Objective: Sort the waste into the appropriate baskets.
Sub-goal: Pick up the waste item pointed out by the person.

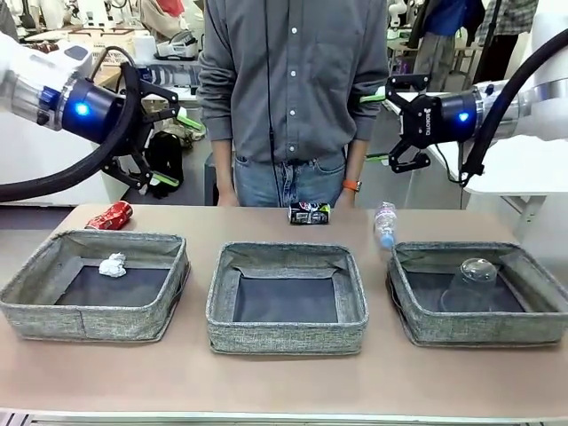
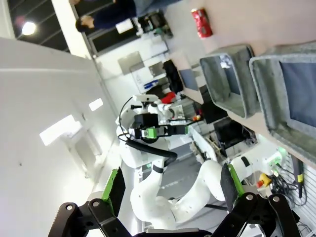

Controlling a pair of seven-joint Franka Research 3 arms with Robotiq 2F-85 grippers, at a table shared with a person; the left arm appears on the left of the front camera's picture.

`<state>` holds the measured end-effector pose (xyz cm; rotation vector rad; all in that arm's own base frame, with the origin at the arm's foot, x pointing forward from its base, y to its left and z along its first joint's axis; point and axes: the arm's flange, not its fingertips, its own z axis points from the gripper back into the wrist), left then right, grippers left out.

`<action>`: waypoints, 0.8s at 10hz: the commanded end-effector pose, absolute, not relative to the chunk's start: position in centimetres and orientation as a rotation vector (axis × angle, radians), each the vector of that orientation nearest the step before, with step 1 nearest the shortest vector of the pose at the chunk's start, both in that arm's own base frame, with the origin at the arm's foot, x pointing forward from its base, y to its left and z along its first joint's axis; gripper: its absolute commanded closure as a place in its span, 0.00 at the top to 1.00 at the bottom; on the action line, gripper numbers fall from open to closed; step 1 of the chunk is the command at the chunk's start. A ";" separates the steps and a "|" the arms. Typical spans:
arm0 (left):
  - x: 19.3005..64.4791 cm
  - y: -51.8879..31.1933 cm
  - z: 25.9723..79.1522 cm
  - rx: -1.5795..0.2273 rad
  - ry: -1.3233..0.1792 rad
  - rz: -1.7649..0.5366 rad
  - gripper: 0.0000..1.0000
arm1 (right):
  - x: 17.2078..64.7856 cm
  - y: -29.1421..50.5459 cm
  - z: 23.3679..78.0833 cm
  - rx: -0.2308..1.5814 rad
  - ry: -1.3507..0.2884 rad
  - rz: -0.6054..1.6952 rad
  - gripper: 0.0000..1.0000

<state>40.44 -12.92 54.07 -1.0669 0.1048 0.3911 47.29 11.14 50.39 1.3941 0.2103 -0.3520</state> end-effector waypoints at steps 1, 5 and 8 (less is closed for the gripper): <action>40.6 -12.8 54.4 -1.057 0.117 0.394 1.00 | 47.5 10.9 51.0 1.377 0.224 -0.349 1.00; 40.6 -12.8 54.4 -1.057 0.117 0.394 1.00 | 47.5 10.9 51.0 1.377 0.224 -0.349 1.00; 40.6 -12.8 54.4 -1.057 0.117 0.394 1.00 | 47.5 10.9 51.0 1.377 0.224 -0.349 1.00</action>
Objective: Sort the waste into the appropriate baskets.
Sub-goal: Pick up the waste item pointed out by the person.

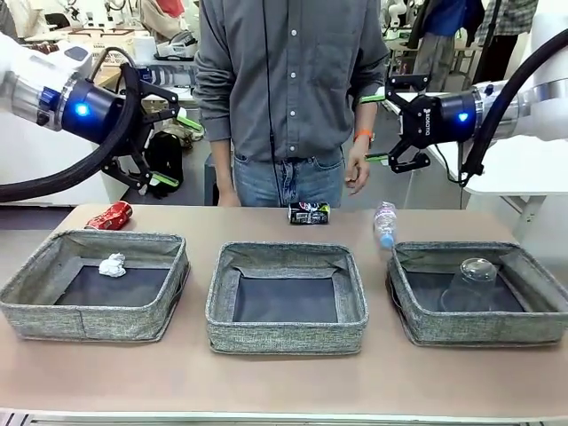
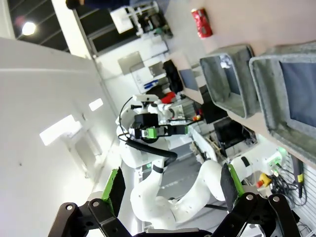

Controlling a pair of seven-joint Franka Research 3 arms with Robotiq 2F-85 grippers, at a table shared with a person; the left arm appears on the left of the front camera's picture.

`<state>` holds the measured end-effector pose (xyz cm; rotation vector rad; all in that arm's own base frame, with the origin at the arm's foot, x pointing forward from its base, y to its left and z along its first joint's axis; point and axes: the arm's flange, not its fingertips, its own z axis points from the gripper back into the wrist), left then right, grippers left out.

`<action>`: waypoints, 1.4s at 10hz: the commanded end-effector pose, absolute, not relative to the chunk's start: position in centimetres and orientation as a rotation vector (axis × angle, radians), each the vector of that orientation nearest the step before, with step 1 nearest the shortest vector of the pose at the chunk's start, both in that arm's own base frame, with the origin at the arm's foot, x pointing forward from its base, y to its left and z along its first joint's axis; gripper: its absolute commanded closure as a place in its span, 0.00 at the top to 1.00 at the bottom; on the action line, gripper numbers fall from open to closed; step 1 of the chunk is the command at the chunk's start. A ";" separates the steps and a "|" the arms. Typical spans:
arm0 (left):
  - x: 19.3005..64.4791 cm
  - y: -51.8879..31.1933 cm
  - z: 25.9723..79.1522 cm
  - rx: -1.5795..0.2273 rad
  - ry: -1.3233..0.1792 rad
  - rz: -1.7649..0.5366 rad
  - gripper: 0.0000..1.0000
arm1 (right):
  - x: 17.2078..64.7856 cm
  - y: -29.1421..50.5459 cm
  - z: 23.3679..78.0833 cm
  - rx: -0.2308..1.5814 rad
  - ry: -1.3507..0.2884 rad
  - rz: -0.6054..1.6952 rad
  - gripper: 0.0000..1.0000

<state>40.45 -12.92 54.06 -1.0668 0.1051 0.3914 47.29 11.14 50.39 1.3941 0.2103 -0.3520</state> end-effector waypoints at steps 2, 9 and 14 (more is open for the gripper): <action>40.6 -12.8 54.4 -1.057 0.117 0.394 1.00 | 47.5 10.9 51.0 1.377 0.224 -0.349 1.00; 40.6 -12.8 54.4 -1.057 0.117 0.394 1.00 | 50.1 12.8 48.6 0.867 -0.145 -0.580 1.00; 40.6 -12.8 54.4 -1.057 0.117 0.394 1.00 | 54.5 10.4 48.3 0.027 -0.974 -0.651 1.00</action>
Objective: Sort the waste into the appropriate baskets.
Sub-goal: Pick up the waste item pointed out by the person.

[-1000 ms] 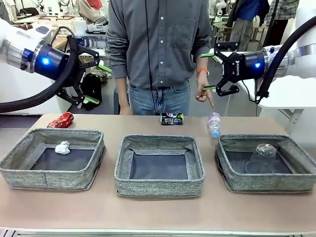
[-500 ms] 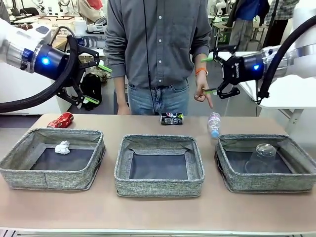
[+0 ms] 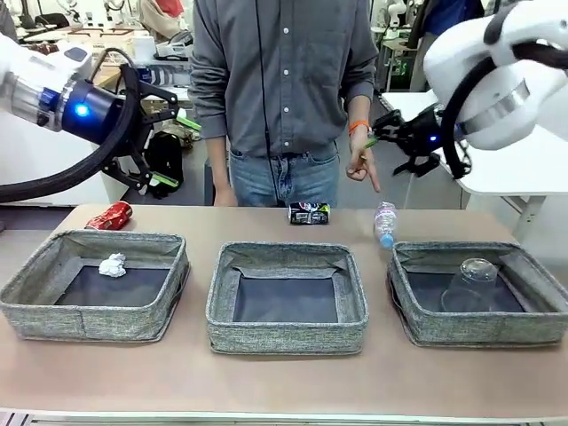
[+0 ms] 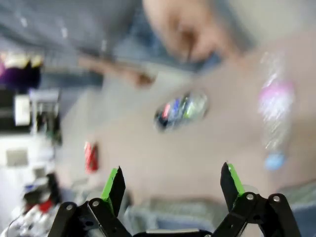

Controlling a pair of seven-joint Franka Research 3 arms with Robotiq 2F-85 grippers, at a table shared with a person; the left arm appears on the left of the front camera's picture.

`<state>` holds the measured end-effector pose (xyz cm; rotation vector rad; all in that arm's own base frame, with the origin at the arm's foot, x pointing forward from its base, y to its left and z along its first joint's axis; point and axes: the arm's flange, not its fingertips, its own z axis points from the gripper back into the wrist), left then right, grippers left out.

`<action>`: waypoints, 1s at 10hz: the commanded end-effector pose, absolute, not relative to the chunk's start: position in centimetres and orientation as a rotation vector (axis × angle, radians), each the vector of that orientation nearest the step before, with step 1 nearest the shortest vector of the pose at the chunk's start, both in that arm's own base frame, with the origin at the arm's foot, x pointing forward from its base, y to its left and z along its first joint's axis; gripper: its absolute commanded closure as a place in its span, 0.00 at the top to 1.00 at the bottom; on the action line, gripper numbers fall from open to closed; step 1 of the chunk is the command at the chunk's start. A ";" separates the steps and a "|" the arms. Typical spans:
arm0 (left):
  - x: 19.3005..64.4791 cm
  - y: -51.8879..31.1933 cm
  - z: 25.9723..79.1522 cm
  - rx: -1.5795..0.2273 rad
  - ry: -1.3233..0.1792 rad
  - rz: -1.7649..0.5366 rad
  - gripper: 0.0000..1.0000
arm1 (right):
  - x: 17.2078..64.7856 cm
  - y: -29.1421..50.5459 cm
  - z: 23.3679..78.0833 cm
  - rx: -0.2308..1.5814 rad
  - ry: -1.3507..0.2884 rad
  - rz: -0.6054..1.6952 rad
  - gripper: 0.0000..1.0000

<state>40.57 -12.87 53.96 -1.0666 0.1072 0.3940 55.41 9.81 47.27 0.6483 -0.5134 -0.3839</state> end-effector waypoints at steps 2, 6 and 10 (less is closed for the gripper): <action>40.6 -12.8 54.4 -1.057 0.117 0.394 1.00 | 54.9 10.6 46.4 0.750 -0.371 -0.384 1.00; 40.6 -12.8 54.4 -1.057 0.117 0.394 1.00 | 58.2 10.2 45.4 0.120 -0.291 -0.266 1.00; 40.6 -12.8 54.4 -1.057 0.117 0.394 1.00 | 61.7 9.3 42.1 0.041 -0.211 -0.280 1.00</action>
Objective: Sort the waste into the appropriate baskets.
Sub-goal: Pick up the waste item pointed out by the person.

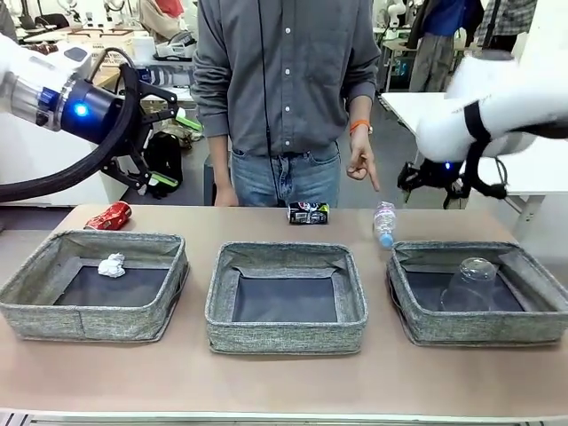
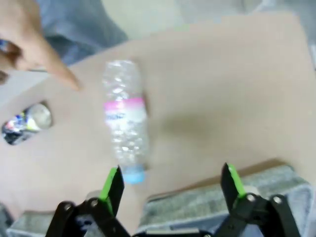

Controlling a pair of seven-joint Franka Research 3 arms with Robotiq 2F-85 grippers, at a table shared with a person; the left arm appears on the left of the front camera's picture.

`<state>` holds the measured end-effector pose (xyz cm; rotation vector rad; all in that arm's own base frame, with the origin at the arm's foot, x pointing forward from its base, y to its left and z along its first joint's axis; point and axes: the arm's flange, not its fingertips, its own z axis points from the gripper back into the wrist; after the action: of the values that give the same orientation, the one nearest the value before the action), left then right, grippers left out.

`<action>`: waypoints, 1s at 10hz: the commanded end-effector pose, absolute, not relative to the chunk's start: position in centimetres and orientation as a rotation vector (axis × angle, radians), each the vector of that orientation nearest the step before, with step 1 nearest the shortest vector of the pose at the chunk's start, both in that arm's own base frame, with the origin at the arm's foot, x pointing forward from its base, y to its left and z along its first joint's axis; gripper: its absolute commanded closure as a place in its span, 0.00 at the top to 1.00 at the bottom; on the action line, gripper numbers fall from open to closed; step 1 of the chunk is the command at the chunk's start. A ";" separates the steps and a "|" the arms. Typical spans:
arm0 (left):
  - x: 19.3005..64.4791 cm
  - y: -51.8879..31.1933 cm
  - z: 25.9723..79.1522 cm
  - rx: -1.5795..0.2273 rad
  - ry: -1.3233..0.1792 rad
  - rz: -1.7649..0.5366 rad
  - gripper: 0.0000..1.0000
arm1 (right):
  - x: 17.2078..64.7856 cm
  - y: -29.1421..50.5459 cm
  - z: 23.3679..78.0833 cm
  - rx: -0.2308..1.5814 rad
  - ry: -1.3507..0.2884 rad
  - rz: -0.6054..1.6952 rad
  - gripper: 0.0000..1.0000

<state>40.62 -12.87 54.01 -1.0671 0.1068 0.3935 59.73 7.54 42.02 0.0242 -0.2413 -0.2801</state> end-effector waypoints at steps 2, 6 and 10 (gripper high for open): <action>40.6 -12.8 54.4 -1.057 0.117 0.394 1.00 | 64.0 9.2 40.4 0.066 -0.159 -0.294 1.00; 40.6 -12.8 54.4 -1.057 0.117 0.394 1.00 | 66.5 9.6 36.7 0.070 -0.047 -0.261 1.00; 40.6 -12.8 54.4 -1.057 0.117 0.394 1.00 | 67.1 9.5 33.6 0.117 0.025 -0.271 1.00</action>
<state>40.67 -12.88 54.09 -1.0676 0.1057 0.3927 66.25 9.82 32.91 0.0893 0.0186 -0.2799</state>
